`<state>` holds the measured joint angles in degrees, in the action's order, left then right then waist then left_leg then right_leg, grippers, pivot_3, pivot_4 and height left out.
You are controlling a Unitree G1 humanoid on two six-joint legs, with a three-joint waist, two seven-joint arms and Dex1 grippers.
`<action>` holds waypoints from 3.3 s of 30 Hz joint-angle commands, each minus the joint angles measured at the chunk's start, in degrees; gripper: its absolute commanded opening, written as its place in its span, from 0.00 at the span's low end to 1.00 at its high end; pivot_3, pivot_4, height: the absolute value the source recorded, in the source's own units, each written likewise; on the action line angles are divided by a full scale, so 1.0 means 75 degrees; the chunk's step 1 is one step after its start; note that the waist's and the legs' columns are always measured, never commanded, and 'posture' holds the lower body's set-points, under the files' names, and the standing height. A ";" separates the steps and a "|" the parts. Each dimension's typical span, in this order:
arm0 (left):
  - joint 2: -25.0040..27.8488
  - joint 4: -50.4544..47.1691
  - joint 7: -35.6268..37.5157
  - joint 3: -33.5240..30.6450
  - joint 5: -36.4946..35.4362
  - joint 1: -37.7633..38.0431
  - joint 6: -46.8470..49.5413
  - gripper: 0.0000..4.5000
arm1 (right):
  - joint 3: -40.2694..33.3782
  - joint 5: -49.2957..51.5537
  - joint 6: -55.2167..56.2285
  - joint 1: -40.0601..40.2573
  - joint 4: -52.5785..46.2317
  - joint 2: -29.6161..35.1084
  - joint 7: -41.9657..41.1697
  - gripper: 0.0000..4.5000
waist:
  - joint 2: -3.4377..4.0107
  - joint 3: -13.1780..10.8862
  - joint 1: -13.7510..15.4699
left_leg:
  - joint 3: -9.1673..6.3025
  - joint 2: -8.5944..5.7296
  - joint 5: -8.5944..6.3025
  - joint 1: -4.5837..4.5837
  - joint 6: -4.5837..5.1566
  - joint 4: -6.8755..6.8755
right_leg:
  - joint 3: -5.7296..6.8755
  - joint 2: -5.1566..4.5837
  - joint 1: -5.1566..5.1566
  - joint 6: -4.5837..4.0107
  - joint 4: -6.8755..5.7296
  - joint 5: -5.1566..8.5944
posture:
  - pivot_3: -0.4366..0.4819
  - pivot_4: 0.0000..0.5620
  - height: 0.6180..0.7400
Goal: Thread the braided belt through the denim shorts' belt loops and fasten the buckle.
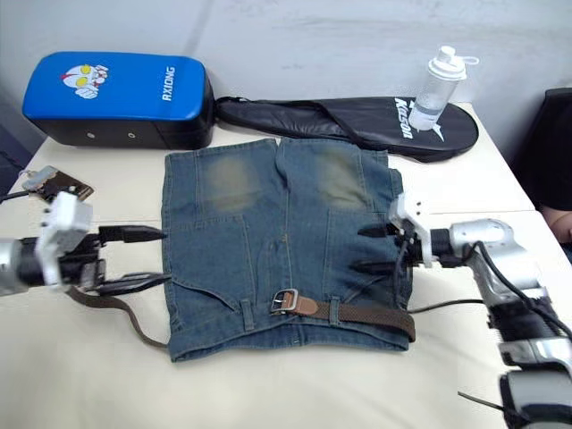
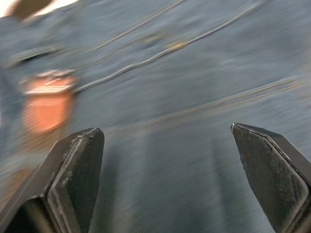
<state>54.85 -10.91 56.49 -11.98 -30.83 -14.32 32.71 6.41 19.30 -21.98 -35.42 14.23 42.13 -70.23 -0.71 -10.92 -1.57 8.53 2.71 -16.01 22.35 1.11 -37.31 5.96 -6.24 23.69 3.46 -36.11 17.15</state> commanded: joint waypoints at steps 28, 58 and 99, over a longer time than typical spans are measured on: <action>-0.3009 -0.0370 -0.2748 0.1831 0.1915 -0.0987 0.1246 0.02 | 0.0677 -0.1531 -0.1171 -0.0397 0.0402 -0.0849 0.0781 0.00 | -0.0075 0.0245 0.0158 | -0.0014 -0.0001 -0.0033 -0.0024 0.0002 -0.0013 | 0.0001 -0.0029 -0.0042 0.0020 0.0020 -0.0004 | 0.48 0.27 1.00; -0.2896 0.0018 -0.2160 0.0790 0.1180 -0.2169 0.0108 0.88 | -0.0209 -0.1404 0.2587 -0.2865 0.3585 -0.1453 0.0230 0.95 | -0.0019 0.0069 -0.0073 | 0.0039 0.0009 0.0023 0.0016 0.0024 0.0009 | -0.0014 0.0003 0.0012 0.0039 0.0001 -0.0016 | 0.48 0.27 1.00; -0.2578 -0.2208 -0.7608 -0.8112 -0.8189 0.6648 0.2831 0.57 | 0.0738 0.0368 -0.1267 -0.2418 -0.0490 -0.1289 -0.1839 0.61 | -0.0048 0.0027 -0.0142 | -0.0027 0.0007 -0.0075 -0.0007 -0.0019 0.0032 | 0.0012 -0.0041 0.0003 -0.0025 0.0029 0.0017 | 0.48 0.27 1.00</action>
<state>36.29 -27.55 3.33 -70.53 -88.91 33.97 55.57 12.21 21.11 -32.38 -52.17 11.22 32.61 -82.80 -1.07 -10.72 -2.64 8.34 2.75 -16.61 22.30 0.89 -37.08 6.04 -6.55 23.71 3.25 -35.85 17.29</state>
